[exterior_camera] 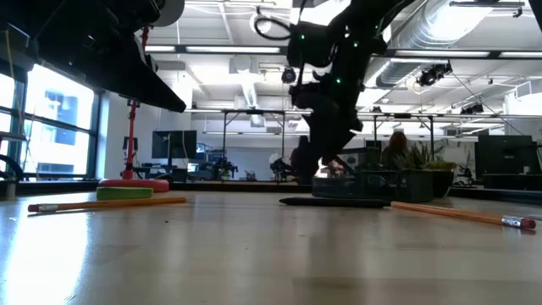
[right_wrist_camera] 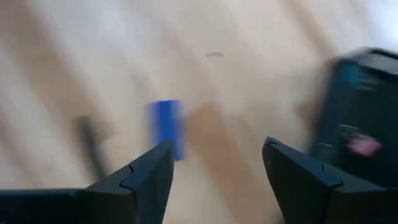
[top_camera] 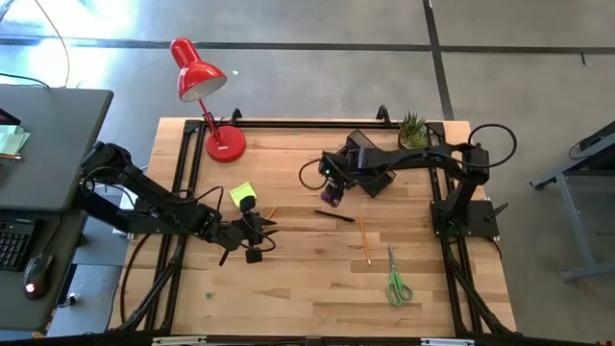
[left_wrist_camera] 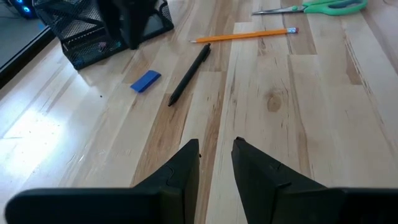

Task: Pick and place office supplies into organizer
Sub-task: Put the blue eraser into the black desk organizer

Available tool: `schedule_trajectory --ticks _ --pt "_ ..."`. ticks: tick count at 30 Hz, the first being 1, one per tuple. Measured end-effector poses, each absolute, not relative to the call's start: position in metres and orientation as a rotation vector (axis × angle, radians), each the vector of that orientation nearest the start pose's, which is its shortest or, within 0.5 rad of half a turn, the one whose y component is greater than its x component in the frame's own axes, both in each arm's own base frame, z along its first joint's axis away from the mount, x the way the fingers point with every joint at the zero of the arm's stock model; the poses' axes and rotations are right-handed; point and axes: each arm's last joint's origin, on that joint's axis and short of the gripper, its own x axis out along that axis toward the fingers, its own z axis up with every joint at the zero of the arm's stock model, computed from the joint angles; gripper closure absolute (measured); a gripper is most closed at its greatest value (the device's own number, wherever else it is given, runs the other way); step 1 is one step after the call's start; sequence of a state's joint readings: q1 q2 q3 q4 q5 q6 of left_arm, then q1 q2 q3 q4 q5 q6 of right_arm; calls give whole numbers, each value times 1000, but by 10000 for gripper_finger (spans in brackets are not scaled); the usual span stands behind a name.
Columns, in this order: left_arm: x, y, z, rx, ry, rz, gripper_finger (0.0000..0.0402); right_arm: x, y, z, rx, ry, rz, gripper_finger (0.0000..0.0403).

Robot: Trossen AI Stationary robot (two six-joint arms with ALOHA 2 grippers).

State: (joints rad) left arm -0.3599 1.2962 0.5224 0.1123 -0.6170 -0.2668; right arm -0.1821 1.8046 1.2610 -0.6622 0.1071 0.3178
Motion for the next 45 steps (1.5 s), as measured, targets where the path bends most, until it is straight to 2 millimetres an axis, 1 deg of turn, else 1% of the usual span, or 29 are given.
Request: schedule_trajectory --ticks 4,8,11,14,18,26,28,33,38,41,45 --pt "228 -68 173 49 546 318 316 362 -49 193 224 1100 -420 177" --pt "228 -68 173 46 548 317 316 371 -34 178 99 1113 -376 185" --pt "228 -68 173 47 549 317 316 374 -31 165 17 1149 -424 193" --pt "228 -68 173 47 550 318 316 375 -32 155 -14 1176 -445 201" --pt "228 -68 173 48 553 318 316 376 -40 147 39 1198 -414 207" --pt "228 -68 172 49 555 318 316 375 -60 146 150 1194 -363 208" --pt "228 -68 172 49 555 318 316 375 -63 141 169 1207 -355 208" --pt "228 -68 172 50 556 317 316 378 -65 124 233 1248 -284 208" --pt "228 -68 172 49 556 317 316 379 -60 119 183 1264 -334 211" --pt "228 -68 172 49 555 317 316 378 -58 122 164 1257 -341 231" --pt "228 -68 172 49 555 317 316 378 -57 131 164 1228 -333 292"
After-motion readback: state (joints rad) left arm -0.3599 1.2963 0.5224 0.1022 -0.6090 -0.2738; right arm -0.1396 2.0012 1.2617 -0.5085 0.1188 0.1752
